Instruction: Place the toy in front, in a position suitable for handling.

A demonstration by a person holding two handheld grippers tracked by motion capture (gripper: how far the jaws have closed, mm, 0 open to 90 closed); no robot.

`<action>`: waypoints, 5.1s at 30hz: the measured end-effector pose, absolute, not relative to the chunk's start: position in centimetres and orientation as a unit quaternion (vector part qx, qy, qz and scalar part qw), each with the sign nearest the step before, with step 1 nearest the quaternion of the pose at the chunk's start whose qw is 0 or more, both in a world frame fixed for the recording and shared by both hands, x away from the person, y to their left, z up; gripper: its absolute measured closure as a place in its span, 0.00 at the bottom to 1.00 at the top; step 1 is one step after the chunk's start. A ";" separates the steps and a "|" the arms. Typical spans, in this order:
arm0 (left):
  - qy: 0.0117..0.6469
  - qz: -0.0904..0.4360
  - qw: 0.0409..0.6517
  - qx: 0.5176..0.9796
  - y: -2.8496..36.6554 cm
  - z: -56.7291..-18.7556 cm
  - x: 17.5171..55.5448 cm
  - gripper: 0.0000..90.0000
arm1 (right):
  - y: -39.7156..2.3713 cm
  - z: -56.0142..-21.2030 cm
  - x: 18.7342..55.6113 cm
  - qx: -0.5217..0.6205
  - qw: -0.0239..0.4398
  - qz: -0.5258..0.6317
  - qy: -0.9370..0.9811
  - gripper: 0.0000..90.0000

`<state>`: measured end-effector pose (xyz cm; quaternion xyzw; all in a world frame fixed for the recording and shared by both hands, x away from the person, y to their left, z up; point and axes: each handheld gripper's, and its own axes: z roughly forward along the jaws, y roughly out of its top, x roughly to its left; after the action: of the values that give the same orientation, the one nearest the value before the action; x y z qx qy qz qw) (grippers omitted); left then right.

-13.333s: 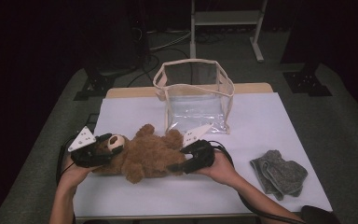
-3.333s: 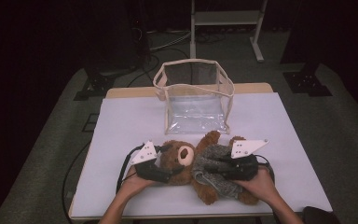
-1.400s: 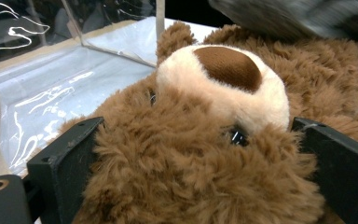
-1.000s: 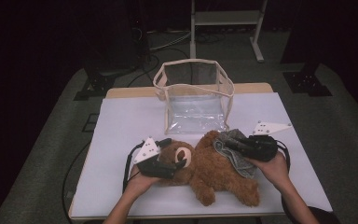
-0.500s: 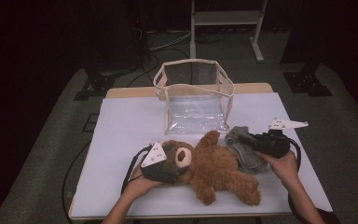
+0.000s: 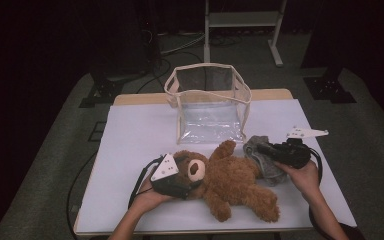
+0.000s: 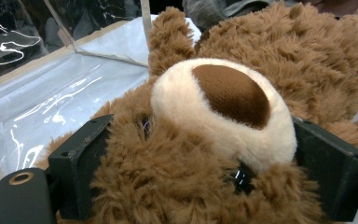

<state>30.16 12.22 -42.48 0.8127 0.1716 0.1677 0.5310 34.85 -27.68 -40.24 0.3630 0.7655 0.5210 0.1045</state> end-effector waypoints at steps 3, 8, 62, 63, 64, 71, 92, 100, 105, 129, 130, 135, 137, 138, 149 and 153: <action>0.170 0.167 0.530 0.814 12.3 -42.5 30.2 0.14 | -25.0 -38.9 33.6 0.312 0.087 0.541 0.776 0.84; 0.173 0.166 0.531 0.813 12.2 -42.5 30.1 0.14 | -23.9 -39.2 33.9 0.304 0.115 0.505 0.800 0.85; 0.160 0.172 0.507 0.829 12.8 -41.4 30.4 0.15 | -24.9 -37.8 24.8 0.236 0.091 0.484 0.838 0.85; 0.161 0.170 0.508 0.829 12.8 -41.4 30.5 0.15 | -25.6 -38.1 24.8 0.248 0.093 0.480 0.837 0.85; 0.161 0.168 0.508 0.829 12.8 -41.4 30.5 0.15 | -26.8 -38.7 24.7 0.266 0.090 0.478 0.832 0.85; 0.165 0.167 0.509 0.828 12.7 -41.5 30.6 0.15 | -26.9 -38.4 24.0 0.260 0.077 0.503 0.821 0.86; 0.172 0.166 0.502 0.831 12.3 -41.3 30.7 0.16 | -21.5 -35.3 24.3 0.169 0.068 0.488 0.854 0.86; 0.170 0.170 0.497 0.833 12.3 -41.1 30.7 0.16 | -14.1 -36.3 25.5 0.095 0.031 0.439 0.893 0.86; 0.161 0.171 0.496 0.836 12.8 -40.7 30.6 0.15 | -14.2 -38.5 24.8 0.088 0.039 0.392 0.915 0.86; 0.151 0.133 0.500 0.842 13.5 -41.3 30.5 0.16 | -16.9 -36.9 24.2 0.138 0.118 0.430 0.885 0.86; 0.150 0.134 0.499 0.843 13.4 -41.3 30.5 0.16 | -17.3 -36.7 24.2 0.144 0.120 0.435 0.881 0.86; 0.142 0.138 0.494 0.847 13.3 -41.2 30.3 0.17 | -16.6 -35.6 25.4 0.149 0.135 0.434 0.878 0.86; 0.137 0.136 0.492 0.849 13.4 -41.3 30.2 0.17 | -15.4 -35.7 26.0 0.146 0.139 0.432 0.879 0.86; 0.133 0.137 0.490 0.850 13.5 -41.3 30.2 0.17 | -14.8 -35.9 26.2 0.142 0.139 0.429 0.881 0.86; 0.126 0.132 0.493 0.851 13.6 -41.3 30.1 0.17 | -17.6 -35.4 27.2 0.183 0.155 0.439 0.866 0.86; 0.121 0.136 0.489 0.853 13.5 -41.3 30.0 0.18 | -18.5 -34.7 28.5 0.196 0.150 0.439 0.864 0.86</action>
<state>29.96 13.47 -41.28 0.8532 0.1211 0.1360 0.4887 28.51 -18.48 -34.73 0.1959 0.8639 0.4391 0.1500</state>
